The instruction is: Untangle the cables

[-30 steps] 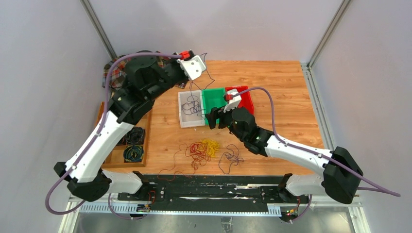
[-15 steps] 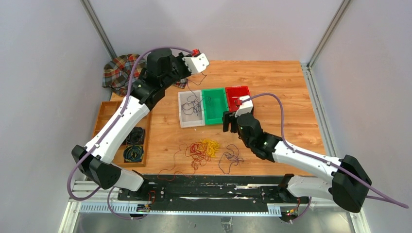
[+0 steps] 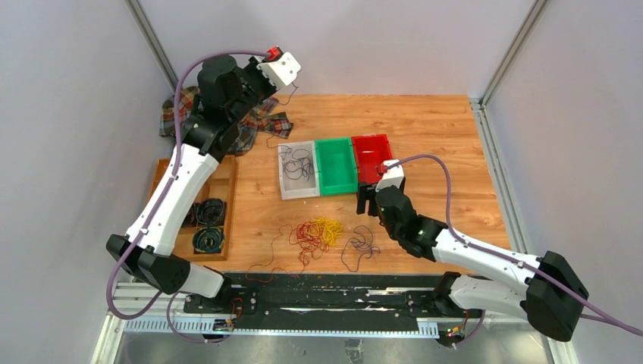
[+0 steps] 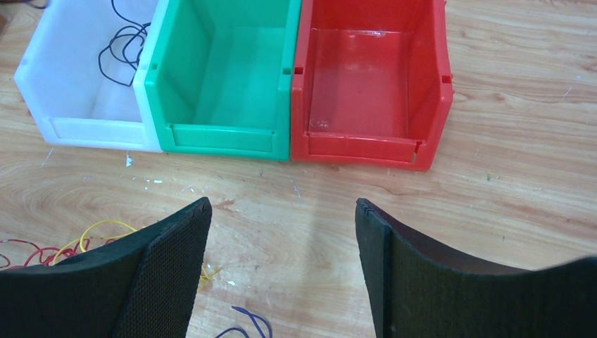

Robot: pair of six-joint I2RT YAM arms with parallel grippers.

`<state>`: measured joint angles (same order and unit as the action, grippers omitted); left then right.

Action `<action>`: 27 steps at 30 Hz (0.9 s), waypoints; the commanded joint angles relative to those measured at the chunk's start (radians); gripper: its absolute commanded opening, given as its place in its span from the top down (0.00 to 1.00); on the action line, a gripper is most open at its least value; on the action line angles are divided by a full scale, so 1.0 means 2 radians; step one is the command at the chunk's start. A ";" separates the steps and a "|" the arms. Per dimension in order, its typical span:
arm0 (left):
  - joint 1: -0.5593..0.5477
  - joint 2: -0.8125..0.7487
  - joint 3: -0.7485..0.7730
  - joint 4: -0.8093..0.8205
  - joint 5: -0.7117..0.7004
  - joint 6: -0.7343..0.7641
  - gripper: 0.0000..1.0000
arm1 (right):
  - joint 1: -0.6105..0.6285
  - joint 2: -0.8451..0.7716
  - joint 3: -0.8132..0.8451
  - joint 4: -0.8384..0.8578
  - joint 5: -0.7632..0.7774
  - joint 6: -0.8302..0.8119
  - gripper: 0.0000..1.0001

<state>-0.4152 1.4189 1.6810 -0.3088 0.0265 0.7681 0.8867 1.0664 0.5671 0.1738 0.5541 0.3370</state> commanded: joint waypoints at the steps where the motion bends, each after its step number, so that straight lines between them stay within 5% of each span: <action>1: 0.006 -0.010 0.005 0.002 0.039 -0.032 0.99 | -0.008 -0.011 -0.009 -0.009 0.020 0.013 0.26; 18: 0.006 -0.006 -0.059 0.029 0.057 -0.063 1.00 | -0.008 -0.037 -0.025 -0.021 0.024 0.025 0.26; 27: 0.005 -0.005 0.008 0.071 0.020 -0.042 0.99 | -0.008 -0.040 -0.015 -0.035 0.023 0.025 0.26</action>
<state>-0.4072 1.4216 1.6119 -0.2874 0.1234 0.6640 0.8841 1.0058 0.5270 0.1310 0.5728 0.3721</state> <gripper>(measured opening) 0.020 0.744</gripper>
